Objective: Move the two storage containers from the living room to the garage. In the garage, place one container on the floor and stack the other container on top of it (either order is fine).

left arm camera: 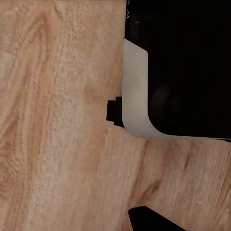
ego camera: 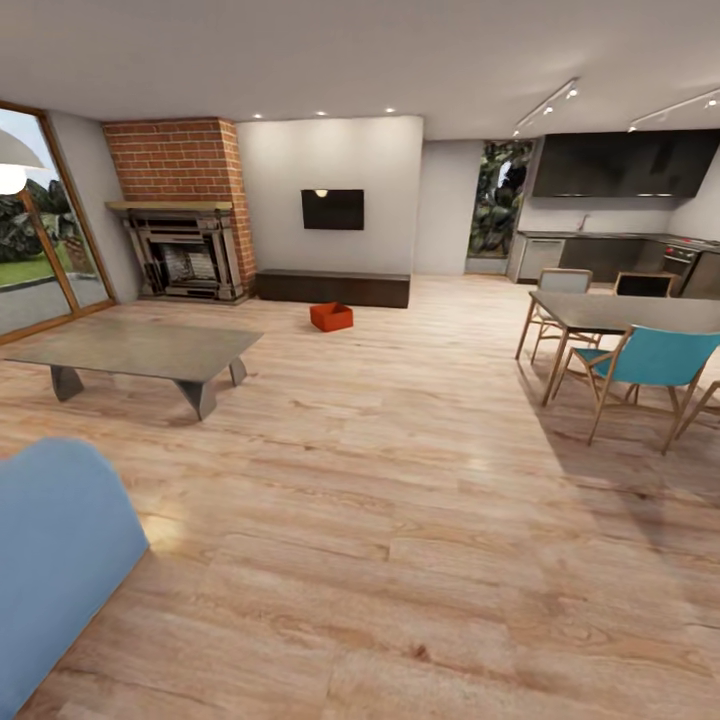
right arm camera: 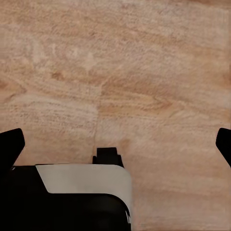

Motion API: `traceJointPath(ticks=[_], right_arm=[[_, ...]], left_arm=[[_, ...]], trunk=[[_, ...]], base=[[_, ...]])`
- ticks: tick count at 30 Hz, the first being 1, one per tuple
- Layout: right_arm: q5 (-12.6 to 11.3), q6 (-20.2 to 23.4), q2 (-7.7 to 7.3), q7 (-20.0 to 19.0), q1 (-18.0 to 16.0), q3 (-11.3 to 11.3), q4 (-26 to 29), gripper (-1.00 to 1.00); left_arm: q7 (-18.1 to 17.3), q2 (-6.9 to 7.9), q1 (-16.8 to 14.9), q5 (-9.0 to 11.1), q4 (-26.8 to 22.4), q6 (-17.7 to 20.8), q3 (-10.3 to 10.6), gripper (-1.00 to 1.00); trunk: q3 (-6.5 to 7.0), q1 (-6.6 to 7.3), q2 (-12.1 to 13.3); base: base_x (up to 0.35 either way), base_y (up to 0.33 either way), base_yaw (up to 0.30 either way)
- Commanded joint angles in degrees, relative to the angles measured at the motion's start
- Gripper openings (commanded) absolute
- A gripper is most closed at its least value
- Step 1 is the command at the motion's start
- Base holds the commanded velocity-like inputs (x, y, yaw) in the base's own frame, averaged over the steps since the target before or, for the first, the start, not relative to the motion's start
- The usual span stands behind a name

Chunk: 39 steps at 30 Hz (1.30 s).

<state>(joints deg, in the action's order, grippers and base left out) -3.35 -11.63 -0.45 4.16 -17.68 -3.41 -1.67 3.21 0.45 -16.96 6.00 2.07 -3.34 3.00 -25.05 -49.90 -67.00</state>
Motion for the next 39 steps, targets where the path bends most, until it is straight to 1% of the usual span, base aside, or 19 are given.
traceJointPath(ticks=[1, 10, 32, 39], right_arm=[[-0.34, -0.35, 0.01, 0.10, -0.08, -0.37, -0.18, 1.00], [-0.34, -0.33, 0.01, 0.08, -0.08, -0.37, -0.18, 1.00], [-0.34, -0.33, 0.01, 0.06, -0.08, -0.37, -0.18, 1.00], [-0.42, -0.33, 0.01, 0.12, -0.08, -0.37, -0.17, 1.00]], left_arm=[[0.03, -0.01, -0.09, 0.59, 0.22, -0.35, 0.34, 1.00], [0.02, -0.01, -0.09, 0.59, 0.22, -0.35, 0.34, 1.00], [0.03, -0.01, -0.09, 0.59, 0.22, -0.35, 0.34, 1.00], [0.03, -0.01, -0.09, 0.59, 0.22, -0.35, 0.34, 1.00]], trunk=[[-0.06, -0.04, -0.03], [-0.06, -0.04, -0.03], [-0.06, -0.04, -0.03], [-0.06, -0.04, -0.03]], base=[[0.339, 0.100, 0.000], [0.340, 0.089, 0.000], [0.340, 0.003, 0.000], [0.339, 0.066, 0.000]])
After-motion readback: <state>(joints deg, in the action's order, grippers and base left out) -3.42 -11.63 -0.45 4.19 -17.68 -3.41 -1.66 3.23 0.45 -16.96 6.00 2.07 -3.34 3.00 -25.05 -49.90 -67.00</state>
